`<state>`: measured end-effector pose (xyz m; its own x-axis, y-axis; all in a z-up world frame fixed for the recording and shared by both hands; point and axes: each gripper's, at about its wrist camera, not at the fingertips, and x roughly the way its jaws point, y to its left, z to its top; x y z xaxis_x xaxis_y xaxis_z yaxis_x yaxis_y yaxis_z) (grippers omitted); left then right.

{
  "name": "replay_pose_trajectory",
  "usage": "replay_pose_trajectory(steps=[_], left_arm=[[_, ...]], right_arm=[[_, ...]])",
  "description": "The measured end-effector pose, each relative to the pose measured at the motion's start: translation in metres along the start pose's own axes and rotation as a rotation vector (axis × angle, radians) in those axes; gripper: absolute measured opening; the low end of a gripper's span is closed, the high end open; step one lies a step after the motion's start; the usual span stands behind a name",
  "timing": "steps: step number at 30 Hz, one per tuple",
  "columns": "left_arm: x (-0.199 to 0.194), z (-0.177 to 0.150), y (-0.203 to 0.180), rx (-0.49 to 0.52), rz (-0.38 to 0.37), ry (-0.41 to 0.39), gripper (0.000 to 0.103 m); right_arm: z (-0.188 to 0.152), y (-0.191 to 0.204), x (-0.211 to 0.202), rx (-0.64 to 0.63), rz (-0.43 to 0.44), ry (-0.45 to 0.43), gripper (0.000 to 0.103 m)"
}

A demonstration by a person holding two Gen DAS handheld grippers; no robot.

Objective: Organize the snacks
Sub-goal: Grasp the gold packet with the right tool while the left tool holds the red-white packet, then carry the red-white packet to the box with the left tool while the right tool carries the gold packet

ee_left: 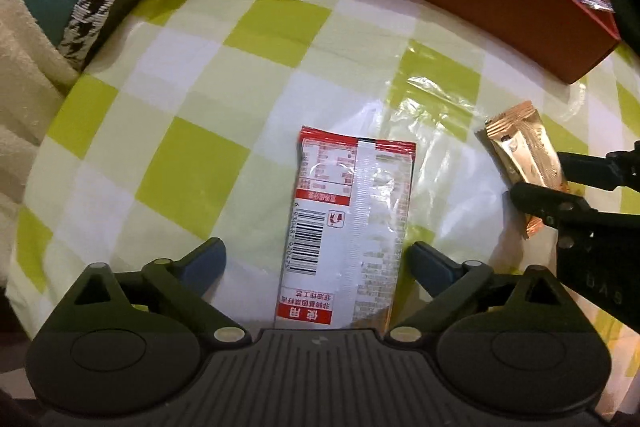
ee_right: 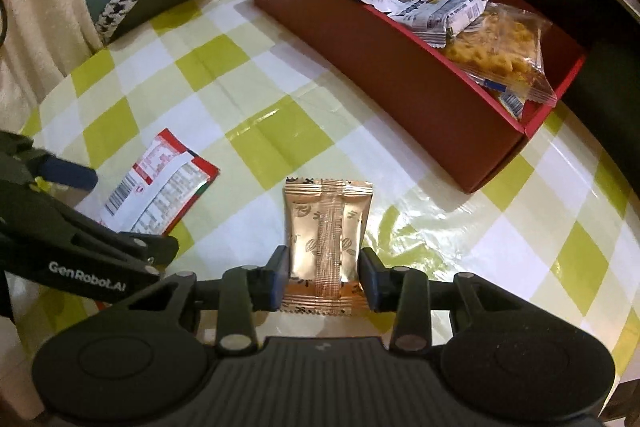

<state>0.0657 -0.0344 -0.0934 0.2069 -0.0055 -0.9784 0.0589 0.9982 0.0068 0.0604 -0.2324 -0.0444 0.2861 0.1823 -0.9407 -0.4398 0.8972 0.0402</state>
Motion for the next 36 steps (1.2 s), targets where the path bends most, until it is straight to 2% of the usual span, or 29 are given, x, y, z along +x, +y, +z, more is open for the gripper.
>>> replay_pose_trajectory(steps=[1,3,5,16,19,28,36], left_arm=[[0.0,0.0,-0.001,-0.015,0.002,0.005,0.099],[-0.005,-0.001,-0.001,-0.031,-0.001,-0.004,0.089],[-0.017,0.0,-0.005,-0.026,-0.016,-0.013,0.061],[-0.031,-0.005,0.001,-0.058,-0.022,-0.025,0.054],[-0.04,-0.001,0.007,-0.061,-0.037,-0.055,0.054],[-0.065,0.007,-0.002,-0.015,-0.007,-0.158,0.054],[-0.087,0.018,-0.012,0.022,-0.016,-0.245,0.054]], right_arm=[[0.001,0.001,0.003,0.002,0.001,0.0,0.049],[0.001,0.001,0.003,0.004,-0.001,0.002,0.049],[0.0,0.001,0.001,0.003,-0.004,0.004,0.048],[-0.003,0.004,-0.015,0.033,-0.004,-0.028,0.048],[-0.003,0.006,-0.02,0.039,0.0,-0.043,0.048],[0.007,0.004,-0.04,0.056,-0.019,-0.114,0.048],[0.018,0.003,-0.064,0.074,-0.033,-0.199,0.048]])
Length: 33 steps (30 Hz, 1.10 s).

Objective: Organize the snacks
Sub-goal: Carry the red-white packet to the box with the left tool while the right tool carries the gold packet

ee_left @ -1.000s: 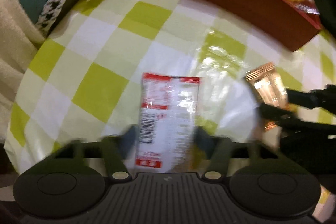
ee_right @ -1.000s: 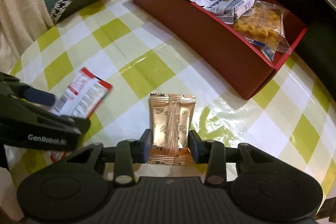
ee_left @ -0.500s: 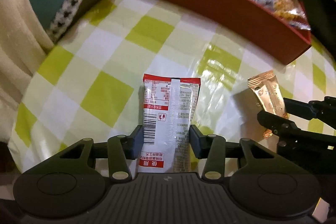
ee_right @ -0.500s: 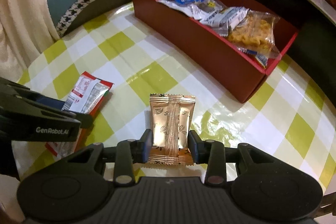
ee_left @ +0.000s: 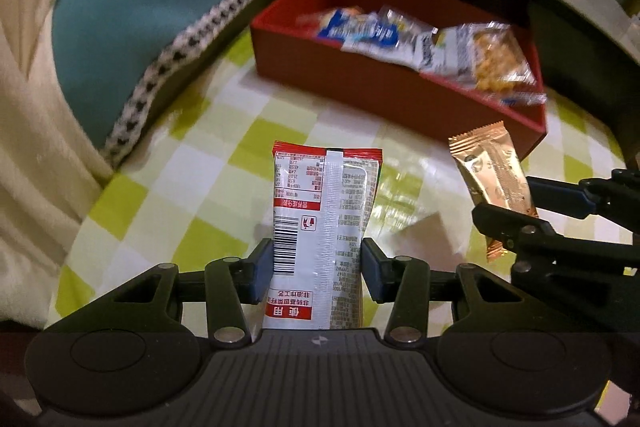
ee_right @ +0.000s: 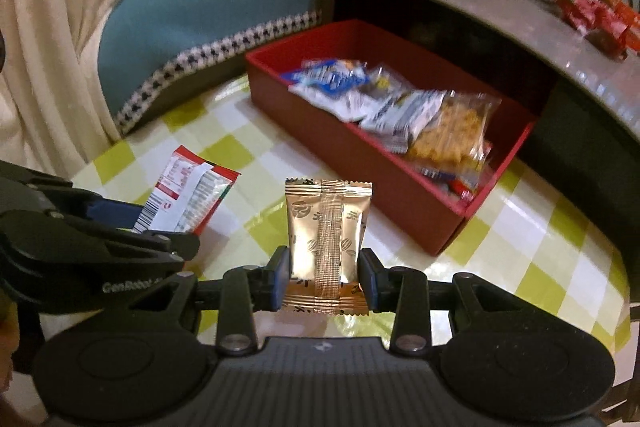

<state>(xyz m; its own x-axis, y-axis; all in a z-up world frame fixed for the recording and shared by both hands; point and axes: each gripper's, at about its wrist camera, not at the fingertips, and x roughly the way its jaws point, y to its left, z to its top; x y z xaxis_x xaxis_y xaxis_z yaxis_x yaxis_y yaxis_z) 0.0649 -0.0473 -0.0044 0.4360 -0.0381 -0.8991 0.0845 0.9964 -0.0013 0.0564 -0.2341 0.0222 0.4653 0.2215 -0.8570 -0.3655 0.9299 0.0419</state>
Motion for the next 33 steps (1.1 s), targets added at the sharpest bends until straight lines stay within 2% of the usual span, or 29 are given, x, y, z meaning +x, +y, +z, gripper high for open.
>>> replay_pose_trajectory(steps=[11,17,33], left_arm=[[-0.015,0.048,-0.013,0.033,-0.023,-0.125,0.054],[-0.012,0.072,-0.023,0.052,-0.032,-0.16,0.054],[0.004,0.108,-0.039,0.076,-0.037,-0.206,0.054]], right_arm=[[0.034,-0.025,-0.015,0.078,-0.018,-0.109,0.048],[0.05,-0.039,-0.011,0.112,-0.037,-0.137,0.048],[0.075,-0.061,0.0,0.146,-0.108,-0.18,0.048]])
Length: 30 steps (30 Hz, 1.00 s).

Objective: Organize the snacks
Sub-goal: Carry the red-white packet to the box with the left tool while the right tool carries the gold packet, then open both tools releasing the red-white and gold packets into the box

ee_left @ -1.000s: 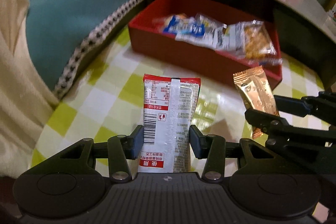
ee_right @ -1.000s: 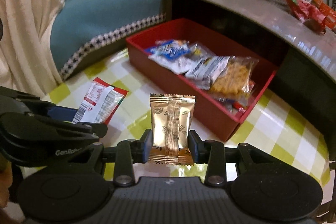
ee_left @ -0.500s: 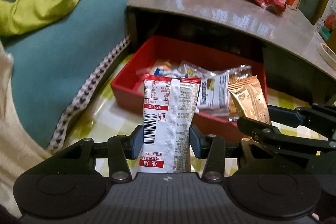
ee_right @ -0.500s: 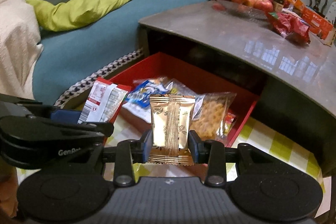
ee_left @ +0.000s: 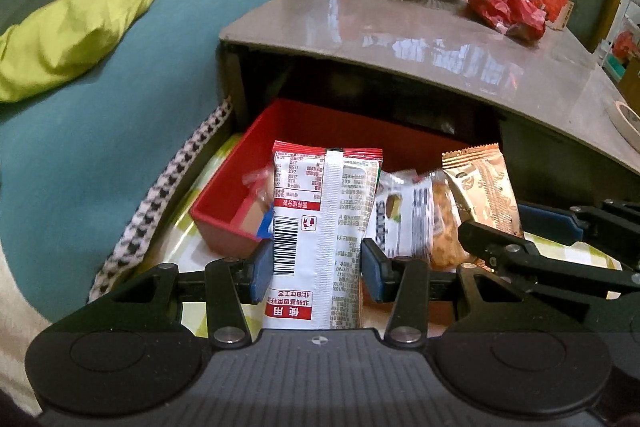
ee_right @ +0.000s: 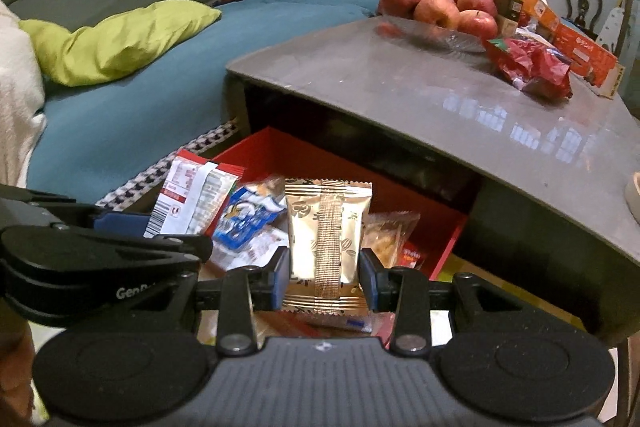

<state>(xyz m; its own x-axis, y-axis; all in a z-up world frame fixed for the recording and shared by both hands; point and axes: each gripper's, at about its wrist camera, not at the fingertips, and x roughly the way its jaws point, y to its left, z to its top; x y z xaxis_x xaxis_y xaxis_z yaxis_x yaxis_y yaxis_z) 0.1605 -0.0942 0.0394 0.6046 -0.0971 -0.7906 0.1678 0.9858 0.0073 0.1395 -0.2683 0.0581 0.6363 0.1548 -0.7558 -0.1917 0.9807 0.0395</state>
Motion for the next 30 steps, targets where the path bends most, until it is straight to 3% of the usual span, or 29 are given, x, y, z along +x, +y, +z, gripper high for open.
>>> replay_pose_trajectory(steps=[14,30], left_arm=[[0.046,0.028,0.0,0.003,0.017,0.011,0.054],[0.084,0.031,-0.006,0.032,0.036,0.055,0.056]], right_arm=[[0.02,-0.015,0.049,0.041,-0.02,0.013,0.048],[0.017,-0.027,0.082,0.075,-0.039,0.06,0.05]])
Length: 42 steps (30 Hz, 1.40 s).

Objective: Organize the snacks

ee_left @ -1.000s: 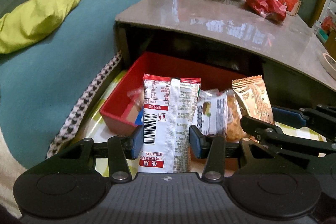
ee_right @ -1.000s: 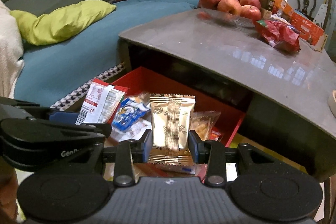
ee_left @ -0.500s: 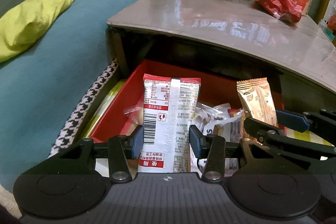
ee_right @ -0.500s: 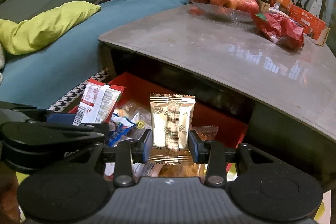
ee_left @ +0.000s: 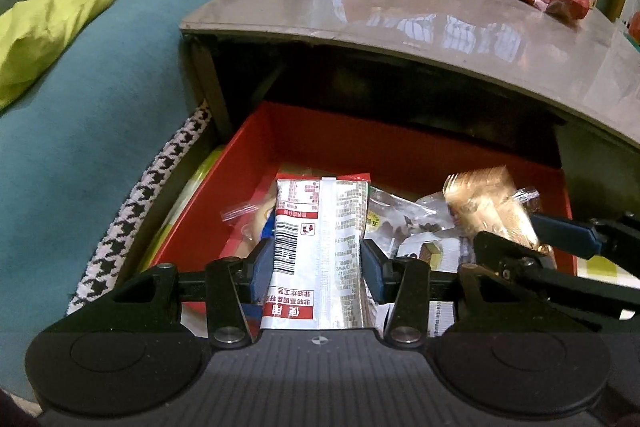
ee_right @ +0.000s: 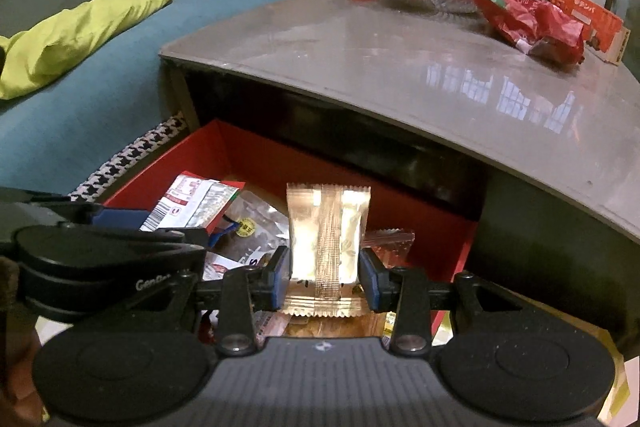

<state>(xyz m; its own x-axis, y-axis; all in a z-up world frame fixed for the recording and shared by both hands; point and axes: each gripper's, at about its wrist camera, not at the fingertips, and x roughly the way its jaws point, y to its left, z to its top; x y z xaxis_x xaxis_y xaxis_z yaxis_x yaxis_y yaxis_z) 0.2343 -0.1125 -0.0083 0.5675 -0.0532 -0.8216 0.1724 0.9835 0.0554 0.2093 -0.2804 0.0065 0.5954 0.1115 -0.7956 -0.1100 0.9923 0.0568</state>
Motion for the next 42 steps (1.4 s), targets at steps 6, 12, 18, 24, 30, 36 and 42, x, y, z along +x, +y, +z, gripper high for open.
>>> replay_pose_trajectory(steps=[6,12,18,24,30,36,42], left_arm=[[0.001,0.001,0.002,-0.002,0.024,0.007,0.065],[-0.008,0.002,0.004,0.007,0.079,-0.005,0.08],[-0.021,-0.002,0.009,-0.006,0.081,-0.012,0.085],[-0.036,-0.008,0.017,-0.036,0.033,-0.007,0.087],[-0.049,-0.02,0.018,-0.052,0.025,-0.008,0.093],[-0.057,-0.036,0.016,-0.074,0.032,0.004,0.099],[-0.071,-0.05,0.015,-0.092,0.019,0.006,0.102]], right_arm=[[-0.002,-0.004,0.001,0.02,0.0,0.012,0.059],[-0.001,-0.007,-0.004,0.04,0.012,0.01,0.066],[-0.004,-0.007,-0.011,0.042,0.014,0.012,0.074],[-0.01,-0.006,-0.024,0.044,0.016,0.019,0.076],[-0.016,-0.009,-0.046,0.067,0.008,-0.011,0.08],[-0.025,-0.011,-0.06,0.09,0.006,-0.013,0.081],[-0.039,-0.011,-0.074,0.103,0.01,-0.004,0.082]])
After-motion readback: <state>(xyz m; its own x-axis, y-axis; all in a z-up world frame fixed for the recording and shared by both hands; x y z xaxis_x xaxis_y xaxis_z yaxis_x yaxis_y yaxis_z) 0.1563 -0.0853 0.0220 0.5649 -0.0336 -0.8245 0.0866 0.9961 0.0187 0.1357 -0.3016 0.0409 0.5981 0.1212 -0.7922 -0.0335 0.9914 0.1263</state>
